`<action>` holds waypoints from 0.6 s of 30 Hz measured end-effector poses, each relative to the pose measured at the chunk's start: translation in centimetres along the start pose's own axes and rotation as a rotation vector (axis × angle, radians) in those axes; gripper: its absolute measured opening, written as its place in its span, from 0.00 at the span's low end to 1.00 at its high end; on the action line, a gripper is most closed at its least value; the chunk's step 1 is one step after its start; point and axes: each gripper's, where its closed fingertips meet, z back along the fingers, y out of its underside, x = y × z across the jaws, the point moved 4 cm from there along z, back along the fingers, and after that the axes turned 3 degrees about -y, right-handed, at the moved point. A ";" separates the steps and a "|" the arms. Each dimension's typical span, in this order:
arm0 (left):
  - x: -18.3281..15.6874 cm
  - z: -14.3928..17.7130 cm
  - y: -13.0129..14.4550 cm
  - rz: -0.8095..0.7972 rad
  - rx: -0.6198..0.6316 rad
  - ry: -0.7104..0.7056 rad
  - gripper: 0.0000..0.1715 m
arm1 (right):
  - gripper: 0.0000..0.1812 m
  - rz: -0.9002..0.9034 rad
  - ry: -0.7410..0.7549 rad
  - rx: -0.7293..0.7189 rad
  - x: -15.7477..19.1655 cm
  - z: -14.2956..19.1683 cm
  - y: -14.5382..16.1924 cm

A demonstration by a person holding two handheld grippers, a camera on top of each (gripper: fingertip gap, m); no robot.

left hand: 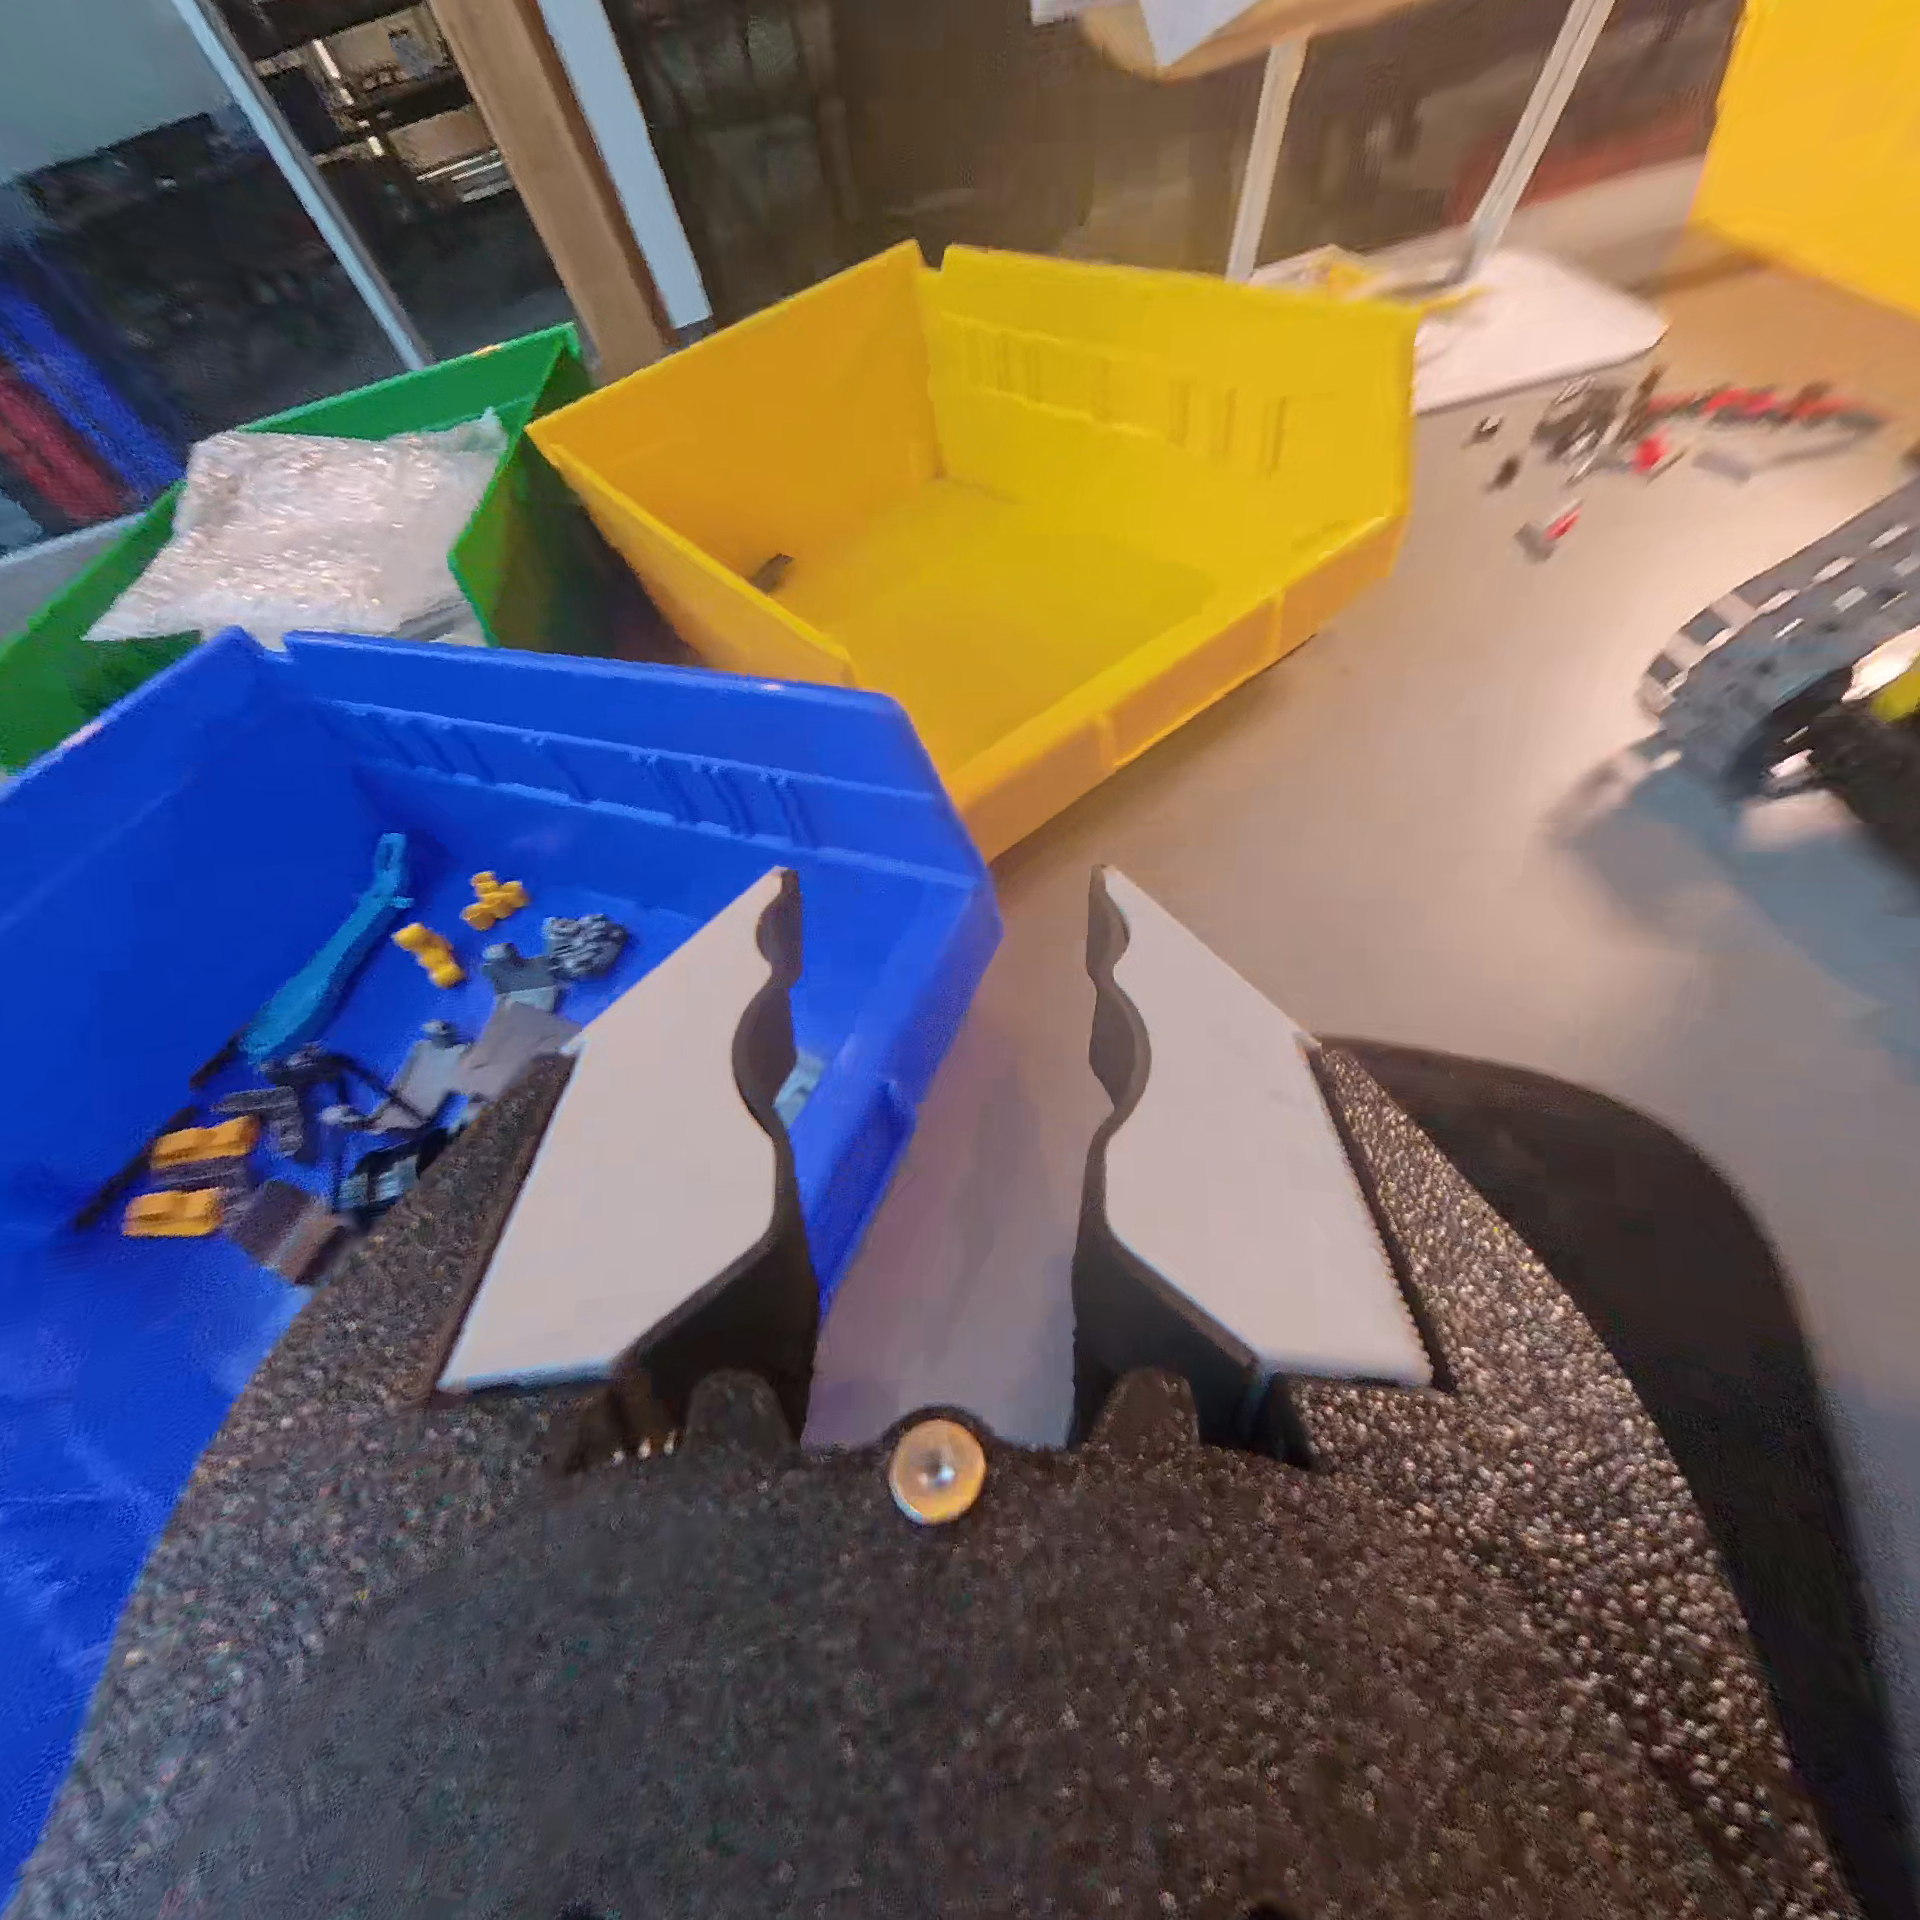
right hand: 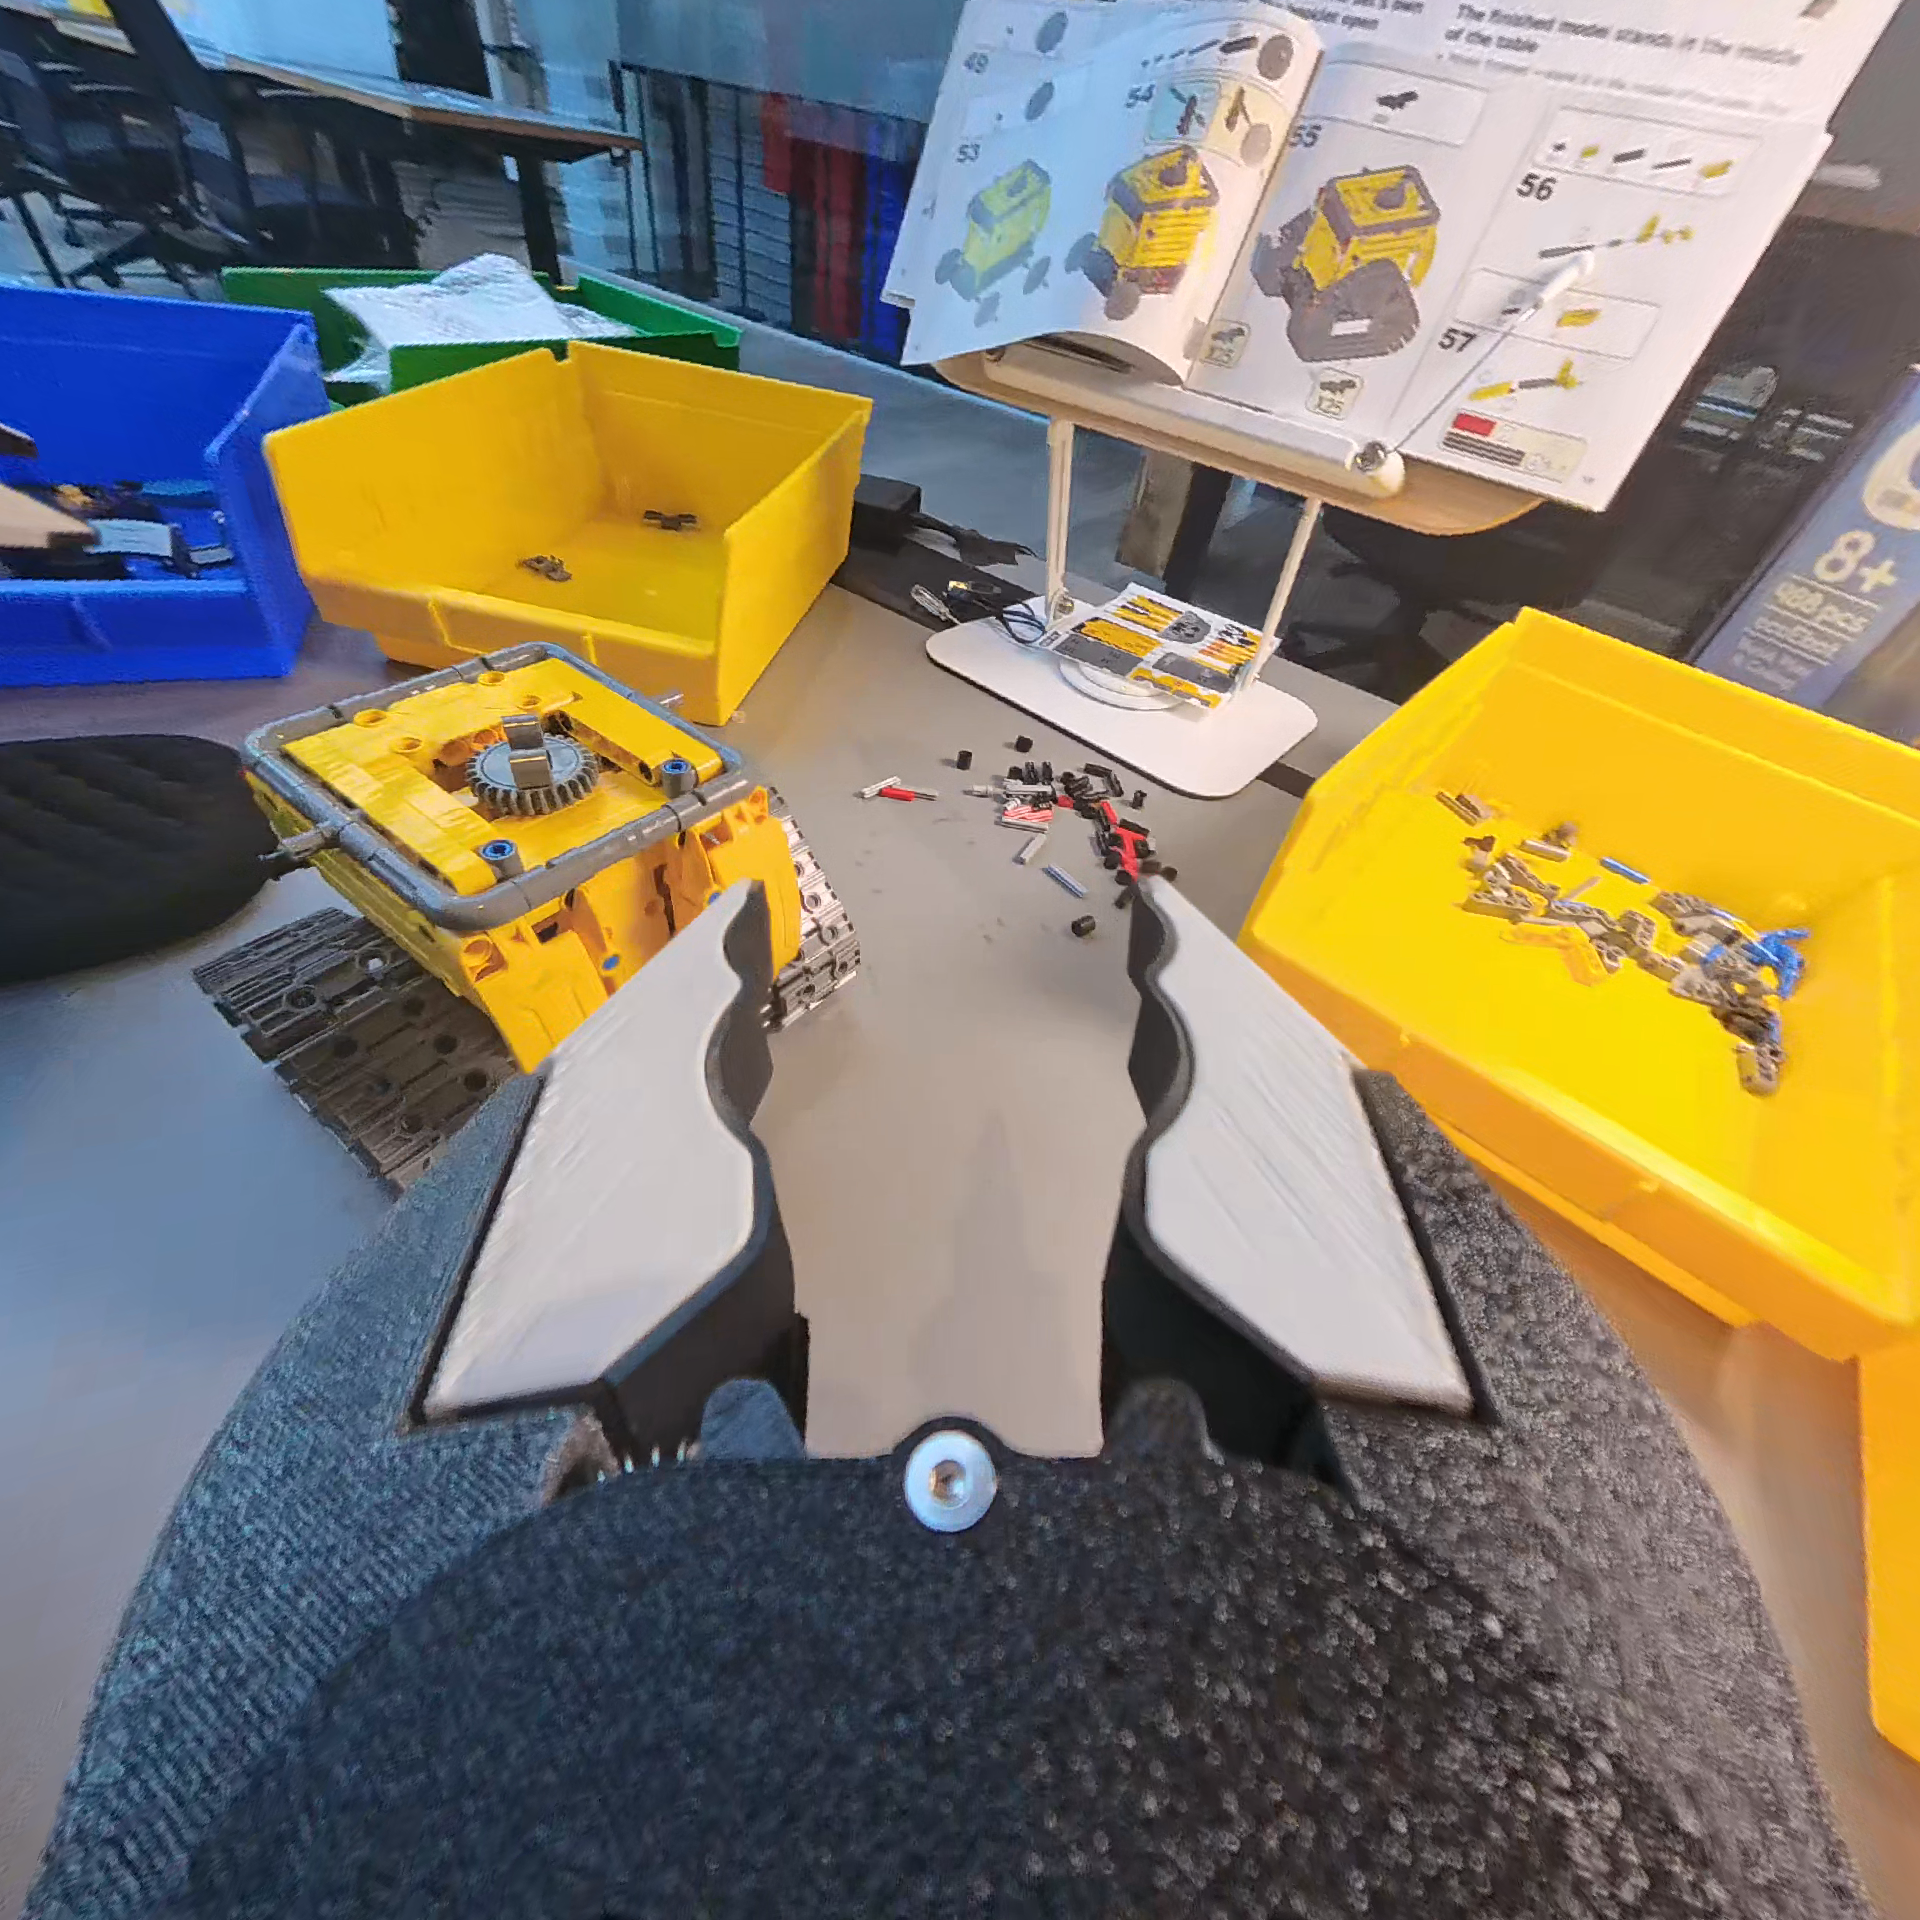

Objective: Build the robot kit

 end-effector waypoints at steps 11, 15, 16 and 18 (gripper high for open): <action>3.5 -1.4 6.7 -0.173 0.357 0.036 0.28 | 0.37 0.012 0.152 -0.007 2.2 3.3 1.7; 4.1 -0.4 7.2 -0.241 0.340 0.086 0.24 | 0.37 0.020 0.122 -0.011 2.4 2.1 1.3; 4.3 -0.2 7.3 -0.252 0.335 0.097 0.24 | 0.37 0.026 0.110 -0.008 2.4 1.7 1.3; 4.7 0.3 7.6 -0.283 0.310 0.124 0.24 | 0.37 0.041 0.077 0.004 2.3 1.1 1.4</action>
